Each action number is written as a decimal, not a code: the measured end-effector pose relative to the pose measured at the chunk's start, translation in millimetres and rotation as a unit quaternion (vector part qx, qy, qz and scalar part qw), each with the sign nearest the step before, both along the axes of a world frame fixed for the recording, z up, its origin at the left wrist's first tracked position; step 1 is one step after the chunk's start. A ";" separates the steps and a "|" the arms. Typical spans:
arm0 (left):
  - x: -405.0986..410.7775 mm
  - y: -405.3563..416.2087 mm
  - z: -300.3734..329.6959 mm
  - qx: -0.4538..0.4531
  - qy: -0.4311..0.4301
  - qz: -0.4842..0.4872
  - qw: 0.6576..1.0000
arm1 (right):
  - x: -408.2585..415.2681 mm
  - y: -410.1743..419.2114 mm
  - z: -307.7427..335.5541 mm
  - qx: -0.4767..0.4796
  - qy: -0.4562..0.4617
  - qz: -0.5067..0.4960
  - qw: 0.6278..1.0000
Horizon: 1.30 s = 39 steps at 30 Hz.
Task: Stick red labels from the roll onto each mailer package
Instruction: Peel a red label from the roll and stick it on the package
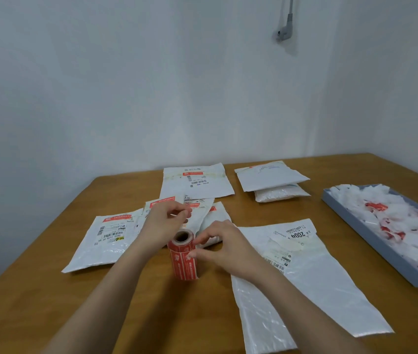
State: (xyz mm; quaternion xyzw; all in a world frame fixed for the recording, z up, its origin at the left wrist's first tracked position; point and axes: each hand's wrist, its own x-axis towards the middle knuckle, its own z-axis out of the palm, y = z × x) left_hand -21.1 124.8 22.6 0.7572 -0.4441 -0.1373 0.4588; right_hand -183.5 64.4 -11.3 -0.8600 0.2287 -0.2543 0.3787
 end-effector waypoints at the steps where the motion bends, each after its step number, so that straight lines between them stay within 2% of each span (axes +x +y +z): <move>1: -1.7 3.0 -1.6 0.001 0.001 -0.003 1.000 | 1.5 4.2 -1.6 -0.002 0.002 0.005 1.000; 7: -10.5 14.3 -9.2 -0.035 0.018 -0.039 0.998 | 4.3 9.0 -12.2 -0.038 -0.004 0.010 0.999; 12: -14.6 24.1 -24.9 -0.072 -0.017 -0.054 0.996 | -6.3 -0.3 -23.4 -0.003 -0.033 -0.034 0.999; 16: -16.3 28.8 -41.1 -0.076 -0.033 -0.078 0.993 | -13.1 -8.2 -32.5 0.061 -0.065 -0.061 0.994; 19: -16.7 32.7 -54.2 -0.119 -0.056 -0.111 0.985 | -17.8 -9.8 -33.8 0.072 -0.071 -0.075 0.992; 22: -14.3 34.0 -65.7 -0.120 -0.043 -0.125 0.984 | -15.2 -10.5 -37.7 0.058 -0.071 -0.072 0.993; 31: -28.0 27.4 -67.9 -0.131 -0.167 -0.113 0.971 | -13.6 -4.0 -28.0 -0.026 -0.086 -0.086 0.992; 39: -34.2 30.9 -68.3 -0.151 -0.128 -0.103 0.975 | -14.0 2.0 -29.6 -0.031 -0.091 -0.086 0.992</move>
